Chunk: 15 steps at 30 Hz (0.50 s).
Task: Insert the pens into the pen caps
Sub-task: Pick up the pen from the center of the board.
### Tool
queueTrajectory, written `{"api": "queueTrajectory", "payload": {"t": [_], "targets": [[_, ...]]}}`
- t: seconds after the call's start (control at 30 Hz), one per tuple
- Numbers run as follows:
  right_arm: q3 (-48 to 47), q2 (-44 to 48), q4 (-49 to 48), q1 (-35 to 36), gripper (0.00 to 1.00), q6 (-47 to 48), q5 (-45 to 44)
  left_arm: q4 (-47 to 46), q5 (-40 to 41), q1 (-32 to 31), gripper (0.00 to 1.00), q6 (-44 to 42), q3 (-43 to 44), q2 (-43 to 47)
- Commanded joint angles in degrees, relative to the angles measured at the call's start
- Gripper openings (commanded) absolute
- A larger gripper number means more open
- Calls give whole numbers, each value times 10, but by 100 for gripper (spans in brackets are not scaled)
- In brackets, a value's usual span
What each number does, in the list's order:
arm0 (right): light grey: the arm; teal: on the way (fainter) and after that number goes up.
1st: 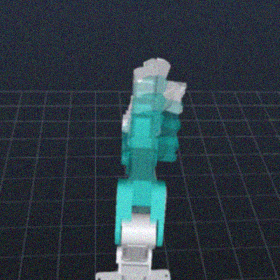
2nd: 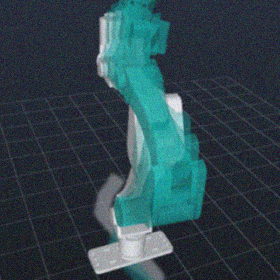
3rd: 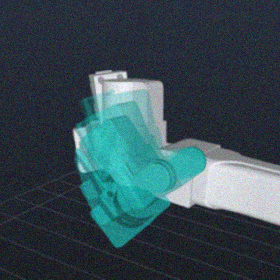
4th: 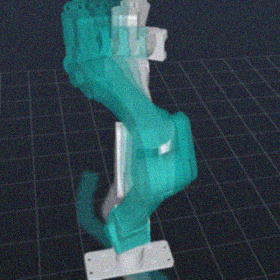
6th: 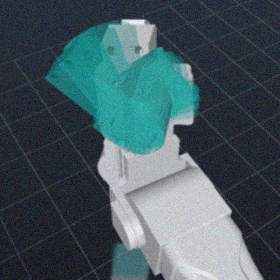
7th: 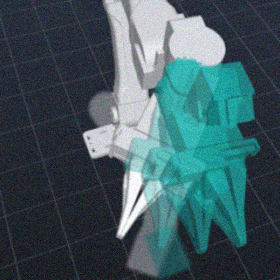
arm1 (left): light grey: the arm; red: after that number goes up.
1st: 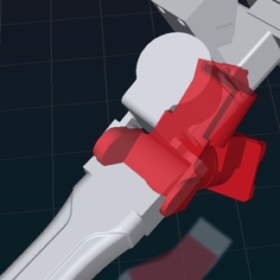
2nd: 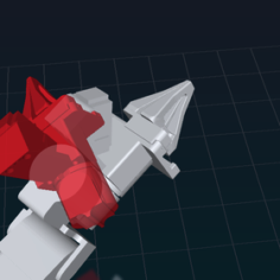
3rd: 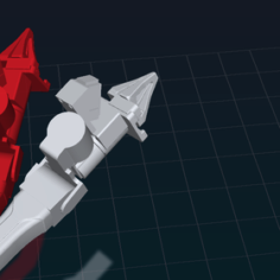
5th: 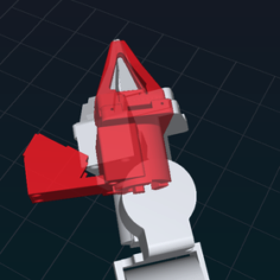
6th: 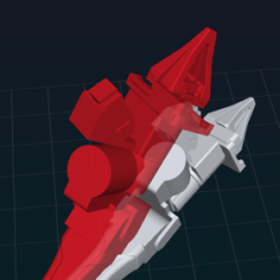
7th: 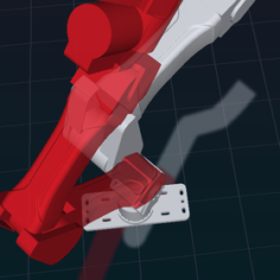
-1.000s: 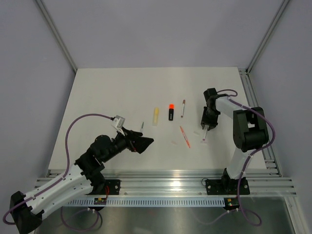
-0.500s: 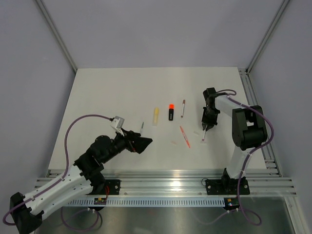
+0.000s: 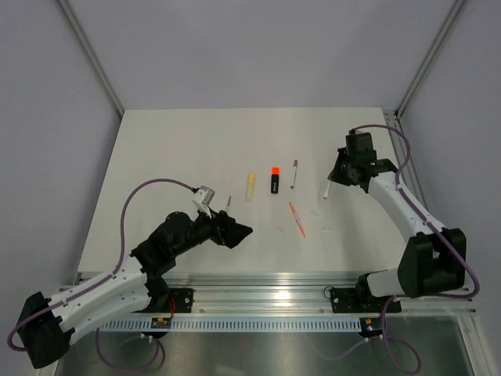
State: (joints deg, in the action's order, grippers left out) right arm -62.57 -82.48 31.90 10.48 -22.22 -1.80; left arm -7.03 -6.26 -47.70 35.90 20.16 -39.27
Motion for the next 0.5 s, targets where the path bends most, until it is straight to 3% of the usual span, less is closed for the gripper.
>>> {"api": "queueTrajectory", "payload": {"t": [0.0, 0.23, 0.47], "targets": [[39, 75, -64, 37, 0, -31, 44, -60, -36, -2, 87, -6, 34, -24], [125, 208, -165, 170, 0, -110, 60, -77, -52, -5, 68, 31, 73, -112], [190, 272, -252, 250, 0, -154, 102, -115, -70, -27, 67, 74, 95, -195]]}}
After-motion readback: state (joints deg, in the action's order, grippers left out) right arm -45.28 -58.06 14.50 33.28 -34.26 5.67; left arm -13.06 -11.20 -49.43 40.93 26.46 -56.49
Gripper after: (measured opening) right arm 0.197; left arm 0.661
